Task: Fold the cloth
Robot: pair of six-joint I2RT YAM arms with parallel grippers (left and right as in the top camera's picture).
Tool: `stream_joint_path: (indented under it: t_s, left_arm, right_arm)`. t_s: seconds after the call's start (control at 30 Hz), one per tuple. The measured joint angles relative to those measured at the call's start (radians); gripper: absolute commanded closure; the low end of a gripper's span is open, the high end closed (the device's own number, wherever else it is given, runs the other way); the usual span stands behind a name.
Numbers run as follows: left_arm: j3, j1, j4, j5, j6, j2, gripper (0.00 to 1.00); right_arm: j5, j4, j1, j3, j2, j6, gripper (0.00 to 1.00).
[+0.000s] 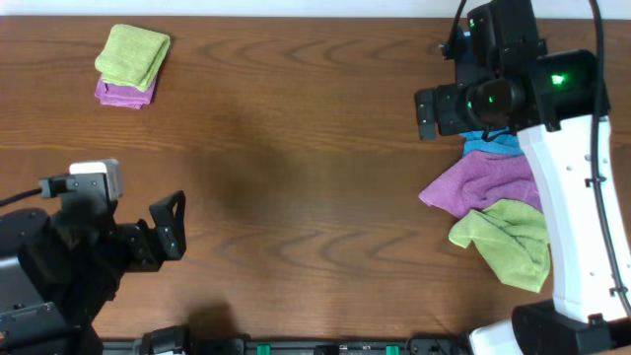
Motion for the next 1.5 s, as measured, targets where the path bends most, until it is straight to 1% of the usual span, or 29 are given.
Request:
stream_joint_path:
  t_s: [0.2,0.8,0.93,1.03,1.13,1.2,1.33,1.5]
  left_arm:
    - [-0.001,0.000,-0.038,-0.003,0.000,0.002,0.04]
    - [0.000,0.000,-0.039,-0.003,0.000,0.002,0.04]
    - [-0.005,-0.006,-0.101,-0.030,0.003,-0.022,0.04]
    - [-0.079,-0.042,-0.013,-0.033,0.004,-0.140,0.04]
    - [-0.245,-0.058,0.171,-0.023,0.004,-0.270,0.05]
    - [-0.360,-0.066,0.262,-0.013,0.005,-0.326,0.04]
    - [-0.607,-0.100,0.463,0.022,0.011,-0.409,0.04]
    - [-0.838,-0.152,0.620,0.050,0.015,-0.480,0.05]
  right_arm:
    - [0.000,0.001,0.000,0.000,-0.009,0.000,0.01]
    - [0.000,0.001,0.000,0.000,-0.009,0.000,0.01]
    - [0.000,0.002,0.000,0.000,-0.009,0.000,0.01]
    - [0.002,0.002,0.000,0.000,-0.009,0.000,0.01]
    - [0.003,0.003,0.000,0.000,-0.009,-0.001,0.01]
    - [0.003,0.003,0.000,0.000,-0.009,0.000,0.01]
    - [0.003,0.003,0.000,0.000,-0.009,-0.001,0.01]
    - [0.003,0.003,0.000,0.000,-0.009,-0.001,0.01]
